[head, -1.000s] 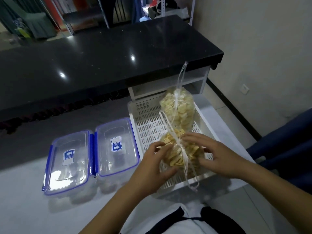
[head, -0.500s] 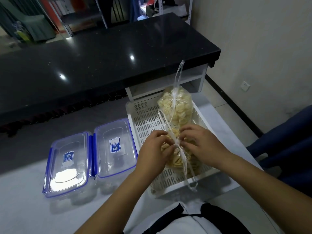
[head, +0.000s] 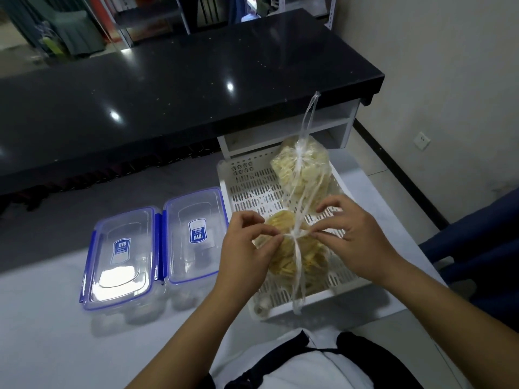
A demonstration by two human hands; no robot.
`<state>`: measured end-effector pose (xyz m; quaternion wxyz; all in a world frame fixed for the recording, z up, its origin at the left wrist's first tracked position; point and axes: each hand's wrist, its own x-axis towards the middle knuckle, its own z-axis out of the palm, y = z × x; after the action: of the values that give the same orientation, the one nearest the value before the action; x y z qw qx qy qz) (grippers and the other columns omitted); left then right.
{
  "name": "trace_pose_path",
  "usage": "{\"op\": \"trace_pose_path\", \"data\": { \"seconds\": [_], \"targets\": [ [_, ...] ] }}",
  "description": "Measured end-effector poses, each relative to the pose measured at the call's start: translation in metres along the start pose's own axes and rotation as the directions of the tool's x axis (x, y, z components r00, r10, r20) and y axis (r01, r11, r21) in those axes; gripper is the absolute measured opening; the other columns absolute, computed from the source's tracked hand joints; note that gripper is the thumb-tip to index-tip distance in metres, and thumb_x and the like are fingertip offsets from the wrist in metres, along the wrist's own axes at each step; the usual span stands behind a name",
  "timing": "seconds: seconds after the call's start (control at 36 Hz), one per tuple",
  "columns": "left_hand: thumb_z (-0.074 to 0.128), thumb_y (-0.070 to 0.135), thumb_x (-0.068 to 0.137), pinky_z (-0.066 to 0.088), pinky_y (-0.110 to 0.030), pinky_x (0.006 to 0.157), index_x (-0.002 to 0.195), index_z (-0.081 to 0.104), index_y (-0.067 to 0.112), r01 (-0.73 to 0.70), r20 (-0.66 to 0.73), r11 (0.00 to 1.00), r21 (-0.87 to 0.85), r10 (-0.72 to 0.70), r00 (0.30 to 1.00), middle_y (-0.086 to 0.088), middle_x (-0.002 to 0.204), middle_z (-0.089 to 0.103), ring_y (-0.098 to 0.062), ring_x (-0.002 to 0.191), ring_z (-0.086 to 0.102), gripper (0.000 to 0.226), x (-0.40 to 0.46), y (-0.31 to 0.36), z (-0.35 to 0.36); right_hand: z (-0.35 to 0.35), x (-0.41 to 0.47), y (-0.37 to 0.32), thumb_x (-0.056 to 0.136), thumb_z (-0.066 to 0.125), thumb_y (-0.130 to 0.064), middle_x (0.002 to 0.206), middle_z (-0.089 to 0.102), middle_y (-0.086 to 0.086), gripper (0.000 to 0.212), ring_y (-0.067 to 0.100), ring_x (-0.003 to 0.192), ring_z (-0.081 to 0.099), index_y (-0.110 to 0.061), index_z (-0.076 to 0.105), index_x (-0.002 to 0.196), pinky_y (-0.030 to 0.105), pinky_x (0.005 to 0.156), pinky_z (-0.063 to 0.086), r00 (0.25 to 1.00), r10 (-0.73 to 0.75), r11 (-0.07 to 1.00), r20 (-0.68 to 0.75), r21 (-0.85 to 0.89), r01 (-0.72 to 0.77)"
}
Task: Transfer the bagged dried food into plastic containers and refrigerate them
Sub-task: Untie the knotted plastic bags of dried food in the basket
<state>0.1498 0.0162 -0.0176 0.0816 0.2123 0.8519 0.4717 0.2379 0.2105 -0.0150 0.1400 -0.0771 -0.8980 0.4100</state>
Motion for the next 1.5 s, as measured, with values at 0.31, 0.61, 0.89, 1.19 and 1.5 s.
{"op": "trace_pose_path", "data": {
  "seconds": [0.31,0.61,0.89,1.19,1.5],
  "targets": [
    [0.076,0.026,0.086,0.045,-0.017,0.090,0.093,0.075,0.024,-0.013,0.098,0.997,0.070,0.006,0.995,0.012,0.108,0.054,0.001,0.103,0.054,0.008,0.003,-0.005,0.000,0.028,-0.010,-0.004,0.086,0.075,-0.022,0.127,0.055,-0.001,0.015,0.016,0.121,0.046,-0.023,0.077,0.100,0.036,0.104,0.039,0.994,0.108,0.993,-0.016,-0.046,-0.109],
    [0.072,0.036,0.088,0.048,-0.032,0.092,0.103,0.074,0.029,-0.113,0.275,0.965,0.235,0.046,0.960,0.013,0.128,0.049,-0.008,0.113,0.053,0.017,0.023,-0.003,-0.005,0.034,0.008,-0.009,0.090,0.069,-0.022,0.125,0.052,-0.003,0.003,0.015,0.122,0.039,-0.020,0.071,0.089,0.037,0.107,0.034,0.994,0.061,0.991,0.088,-0.127,-0.050],
    [0.071,0.028,0.089,0.051,-0.043,0.091,0.090,0.073,0.024,-0.237,0.271,0.934,0.268,0.163,0.949,0.012,0.126,0.051,-0.009,0.116,0.053,0.005,0.032,0.000,-0.015,0.008,0.007,-0.010,0.091,0.067,-0.022,0.127,0.046,-0.004,0.005,0.009,0.124,0.031,-0.024,0.064,0.089,0.035,0.107,0.025,0.993,-0.041,0.987,0.109,-0.150,0.057],
    [0.071,0.028,0.088,0.046,-0.033,0.102,0.096,0.069,0.027,-0.040,0.215,0.981,0.191,-0.002,0.977,0.011,0.117,0.050,-0.004,0.114,0.051,0.008,0.005,-0.019,-0.031,-0.027,-0.003,0.015,0.091,0.064,-0.024,0.113,0.049,-0.013,0.007,0.010,0.116,0.044,-0.031,0.063,0.088,0.038,0.102,0.037,0.990,0.067,0.993,0.127,-0.101,-0.054],
    [0.068,0.039,0.088,0.041,-0.032,0.097,0.120,0.066,0.032,-0.267,0.310,0.906,0.329,0.163,0.937,0.008,0.117,0.062,-0.013,0.111,0.052,0.032,0.026,0.019,-0.018,-0.004,0.017,-0.017,0.084,0.066,-0.051,0.123,0.059,-0.012,0.039,0.011,0.115,0.051,-0.033,0.065,0.119,0.038,0.099,0.043,0.974,0.042,0.979,0.224,-0.203,0.005]
  ]
}}
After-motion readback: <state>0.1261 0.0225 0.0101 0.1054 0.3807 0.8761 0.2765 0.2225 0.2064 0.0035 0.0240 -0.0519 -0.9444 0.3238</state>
